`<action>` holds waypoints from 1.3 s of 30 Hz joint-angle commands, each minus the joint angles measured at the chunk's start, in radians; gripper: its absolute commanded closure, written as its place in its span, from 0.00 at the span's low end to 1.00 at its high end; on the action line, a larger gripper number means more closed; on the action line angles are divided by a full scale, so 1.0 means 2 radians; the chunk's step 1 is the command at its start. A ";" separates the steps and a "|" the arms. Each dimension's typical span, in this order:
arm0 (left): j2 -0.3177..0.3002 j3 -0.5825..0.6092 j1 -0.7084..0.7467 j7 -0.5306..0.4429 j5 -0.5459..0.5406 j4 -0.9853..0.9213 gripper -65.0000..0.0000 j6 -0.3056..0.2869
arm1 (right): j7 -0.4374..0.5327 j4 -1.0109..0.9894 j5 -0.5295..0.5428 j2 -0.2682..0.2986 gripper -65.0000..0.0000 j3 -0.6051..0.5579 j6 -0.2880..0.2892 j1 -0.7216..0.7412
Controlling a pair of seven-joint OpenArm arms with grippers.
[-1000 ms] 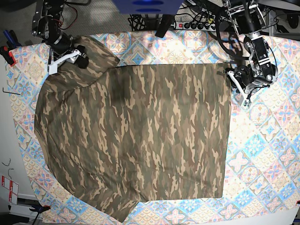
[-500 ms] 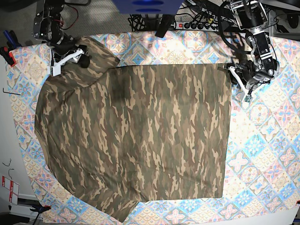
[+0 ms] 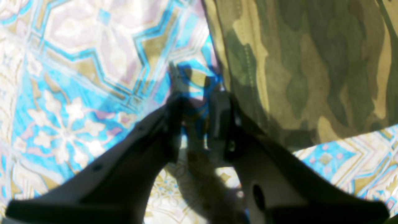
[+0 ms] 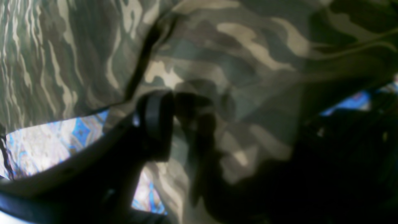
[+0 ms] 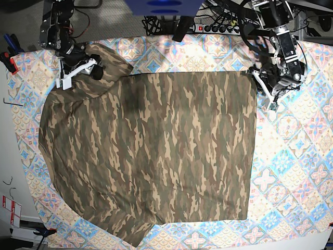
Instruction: Fold the T-shirt properly
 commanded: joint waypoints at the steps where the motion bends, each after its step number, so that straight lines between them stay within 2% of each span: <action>1: 0.035 0.009 0.038 0.109 0.040 -0.030 0.77 -0.022 | -0.123 -0.024 -0.020 -0.023 0.55 -0.031 0.002 -0.016; 4: 0.044 0.009 0.050 0.115 0.040 -0.021 0.77 -0.022 | -0.123 -0.024 -0.020 -0.023 0.55 -0.040 0.002 -0.016; 11: 0.045 0.009 0.084 0.123 0.039 0.053 0.78 -0.022 | -0.123 -0.025 -0.020 -0.023 0.55 -0.045 0.002 -0.015; 18: 0.044 0.006 0.104 0.123 0.039 0.181 0.78 -0.022 | -0.121 -0.025 -0.021 -0.022 0.55 -0.045 0.002 -0.015; 23: 0.044 0.005 0.103 0.118 0.039 0.237 0.78 -0.022 | -0.120 -0.025 -0.021 -0.022 0.55 -0.045 0.002 -0.015; 27: 0.055 -0.012 0.090 0.118 0.029 0.283 0.77 -0.022 | -0.120 -0.025 -0.060 -0.024 0.55 -0.045 0.002 -0.015; 31: 0.077 -0.027 0.086 0.123 0.005 0.329 0.76 -0.022 | -0.120 -0.025 -0.106 -0.037 0.55 -0.044 0.002 -0.015; 34: 0.075 -0.027 0.089 0.131 -0.028 0.326 0.68 -0.022 | -0.120 -0.025 -0.126 -0.043 0.55 -0.044 0.002 -0.015; 36: 0.072 -0.027 0.089 0.163 -0.061 0.325 0.60 -0.022 | -0.120 -0.025 -0.128 -0.043 0.55 -0.044 0.002 -0.015; 39: 0.055 -0.025 0.087 0.196 -0.125 0.316 0.54 -0.022 | -0.120 -0.025 -0.129 -0.043 0.55 -0.044 0.002 -0.015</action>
